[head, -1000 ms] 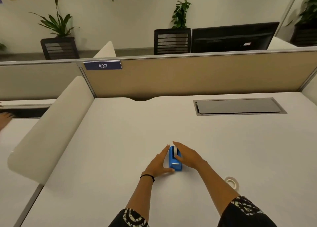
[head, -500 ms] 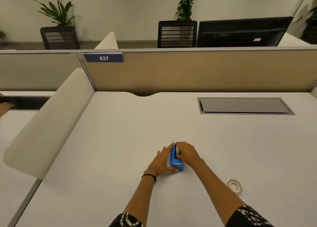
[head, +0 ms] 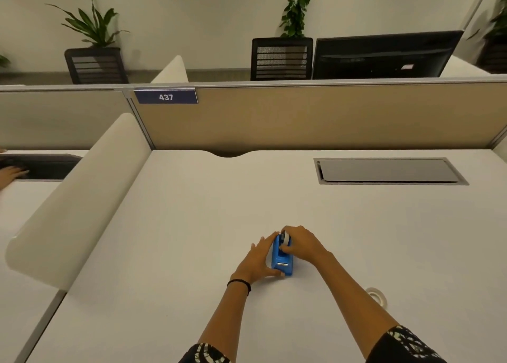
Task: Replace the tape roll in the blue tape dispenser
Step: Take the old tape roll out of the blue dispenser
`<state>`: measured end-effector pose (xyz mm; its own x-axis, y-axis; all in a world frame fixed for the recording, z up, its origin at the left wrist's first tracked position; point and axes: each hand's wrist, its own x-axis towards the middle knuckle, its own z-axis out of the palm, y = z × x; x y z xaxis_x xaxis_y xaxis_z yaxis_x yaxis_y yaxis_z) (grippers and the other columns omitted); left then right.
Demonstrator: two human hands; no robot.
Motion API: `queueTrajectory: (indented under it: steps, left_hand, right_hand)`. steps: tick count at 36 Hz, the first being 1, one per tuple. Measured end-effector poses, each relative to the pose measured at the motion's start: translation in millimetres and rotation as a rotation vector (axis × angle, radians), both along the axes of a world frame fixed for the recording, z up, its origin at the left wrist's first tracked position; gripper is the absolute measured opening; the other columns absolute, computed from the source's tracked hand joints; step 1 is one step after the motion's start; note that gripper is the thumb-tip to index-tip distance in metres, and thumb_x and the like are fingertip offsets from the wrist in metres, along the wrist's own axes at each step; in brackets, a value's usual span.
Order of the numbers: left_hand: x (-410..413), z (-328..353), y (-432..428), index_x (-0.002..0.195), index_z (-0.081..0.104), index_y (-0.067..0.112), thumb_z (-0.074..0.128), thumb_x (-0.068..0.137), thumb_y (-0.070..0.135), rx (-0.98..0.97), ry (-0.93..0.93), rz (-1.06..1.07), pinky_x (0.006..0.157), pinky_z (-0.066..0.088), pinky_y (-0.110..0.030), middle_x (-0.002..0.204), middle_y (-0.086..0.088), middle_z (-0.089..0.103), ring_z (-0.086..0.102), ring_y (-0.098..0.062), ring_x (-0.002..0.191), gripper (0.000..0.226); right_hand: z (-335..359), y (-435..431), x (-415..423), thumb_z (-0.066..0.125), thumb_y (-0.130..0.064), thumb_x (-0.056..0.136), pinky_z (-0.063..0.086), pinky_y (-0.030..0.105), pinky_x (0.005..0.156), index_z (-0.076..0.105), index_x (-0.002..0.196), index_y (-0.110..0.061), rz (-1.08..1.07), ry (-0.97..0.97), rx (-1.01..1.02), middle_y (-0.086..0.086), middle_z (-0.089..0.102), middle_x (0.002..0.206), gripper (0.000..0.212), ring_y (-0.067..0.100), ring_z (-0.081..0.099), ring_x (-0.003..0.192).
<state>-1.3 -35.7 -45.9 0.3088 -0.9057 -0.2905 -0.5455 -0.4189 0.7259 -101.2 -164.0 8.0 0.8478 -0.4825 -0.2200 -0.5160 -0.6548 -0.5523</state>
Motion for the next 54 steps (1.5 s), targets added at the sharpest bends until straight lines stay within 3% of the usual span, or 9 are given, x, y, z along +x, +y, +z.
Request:
queueTrajectory:
  steps: [7, 13, 18, 23, 27, 35, 38, 43, 54]
  left_hand:
    - [-7.2, 2.3, -0.1, 0.148, 0.003, 0.026, 0.074, 0.076, 0.038, 0.005, 0.018, 0.023, 0.118, -0.002, -0.051, 0.158, 0.001, 0.013, 0.006, -0.026, 0.147, 0.102]
    - [0.4, 21.5, 2.0, 0.147, 0.008, 0.03, 0.07, 0.076, 0.048, 0.068, 0.152, 0.048, 0.117, 0.019, -0.044, 0.158, 0.0, 0.016, 0.019, -0.022, 0.144, 0.095]
    - [-10.4, 44.1, 6.4, 0.143, 0.03, 0.024, 0.046, 0.092, 0.046, -0.062, 0.295, 0.235, 0.103, 0.033, -0.028, 0.151, -0.003, 0.036, 0.041, -0.021, 0.133, 0.057]
    - [-35.7, 67.5, 9.2, 0.124, 0.053, 0.031, 0.029, 0.098, 0.042, -0.262, 0.505, 0.336, 0.097, 0.041, -0.023, 0.123, 0.007, 0.06, 0.059, 0.001, 0.106, 0.037]
    - [-53.3, 80.8, 8.5, 0.112, 0.059, 0.035, 0.038, 0.096, 0.044, -0.336, 0.569, 0.406, 0.087, 0.048, -0.022, 0.113, 0.009, 0.066, 0.062, -0.008, 0.107, 0.028]
    - [-79.5, 95.6, 14.1, 0.105, 0.065, 0.015, 0.054, 0.092, 0.032, -0.515, 0.584, 0.556, 0.076, 0.056, -0.019, 0.103, -0.006, 0.072, 0.069, -0.013, 0.094, 0.024]
    - [-84.4, 100.3, 17.5, 0.107, 0.065, 0.01, 0.055, 0.091, 0.031, -0.54, 0.601, 0.602, 0.083, 0.057, -0.026, 0.103, -0.01, 0.072, 0.069, -0.019, 0.095, 0.029]
    - [-91.7, 103.3, 22.7, 0.11, 0.065, 0.01, 0.06, 0.088, 0.03, -0.542, 0.611, 0.622, 0.093, 0.054, -0.037, 0.105, -0.012, 0.071, 0.068, -0.022, 0.098, 0.03]
    - [-105.0, 99.1, 32.8, 0.101, 0.068, 0.02, 0.064, 0.086, 0.019, -0.628, 0.621, 0.76, 0.073, 0.055, -0.015, 0.101, -0.002, 0.072, 0.068, -0.014, 0.093, 0.015]
  right_hand:
    - [6.4, 2.5, -12.1, 0.063, -0.024, 0.085, 0.043, 0.036, 0.097, 0.047, 0.125, -0.011, -0.059, -0.116, 0.061, 0.009, 0.053, 0.129, 0.044, 0.026, 0.052, 0.115]
    - [9.9, 2.8, -23.8, 0.065, -0.022, 0.084, 0.043, 0.01, 0.071, 0.047, 0.124, -0.019, -0.103, -0.276, 0.047, 0.008, 0.055, 0.118, 0.044, 0.009, 0.051, 0.084]
    - [22.4, 12.6, -29.3, 0.057, -0.016, 0.09, 0.047, 0.037, 0.101, 0.037, 0.136, -0.02, -0.086, -0.351, 0.118, 0.008, 0.051, 0.135, 0.05, 0.021, 0.05, 0.12]
    - [32.9, 24.6, -35.6, 0.055, -0.007, 0.09, 0.046, 0.027, 0.092, 0.041, 0.134, -0.017, -0.07, -0.427, 0.207, 0.009, 0.056, 0.129, 0.047, 0.019, 0.055, 0.113]
    - [39.1, 31.8, -41.8, 0.053, -0.003, 0.09, 0.047, 0.016, 0.086, 0.045, 0.131, -0.017, -0.062, -0.426, 0.246, 0.008, 0.06, 0.123, 0.044, 0.015, 0.058, 0.106]
    - [48.1, 42.5, -55.0, 0.053, -0.015, 0.092, 0.054, 0.02, 0.075, 0.042, 0.131, -0.016, -0.163, -0.452, 0.357, 0.009, 0.059, 0.121, 0.041, 0.016, 0.062, 0.091]
    - [52.3, 46.7, -59.2, 0.05, -0.02, 0.093, 0.056, 0.011, 0.061, 0.045, 0.128, -0.015, -0.204, -0.481, 0.44, 0.01, 0.062, 0.113, 0.036, 0.011, 0.066, 0.08]
    - [56.7, 52.5, -67.0, 0.049, -0.022, 0.094, 0.056, 0.013, 0.063, 0.052, 0.119, -0.012, -0.254, -0.52, 0.463, 0.013, 0.066, 0.107, 0.027, 0.019, 0.068, 0.085]
    - [55.1, 70.1, -77.8, 0.057, -0.02, 0.09, 0.057, 0.013, 0.063, 0.055, 0.094, -0.012, -0.378, -0.56, 0.529, 0.011, 0.069, 0.09, 0.01, 0.023, 0.07, 0.083]
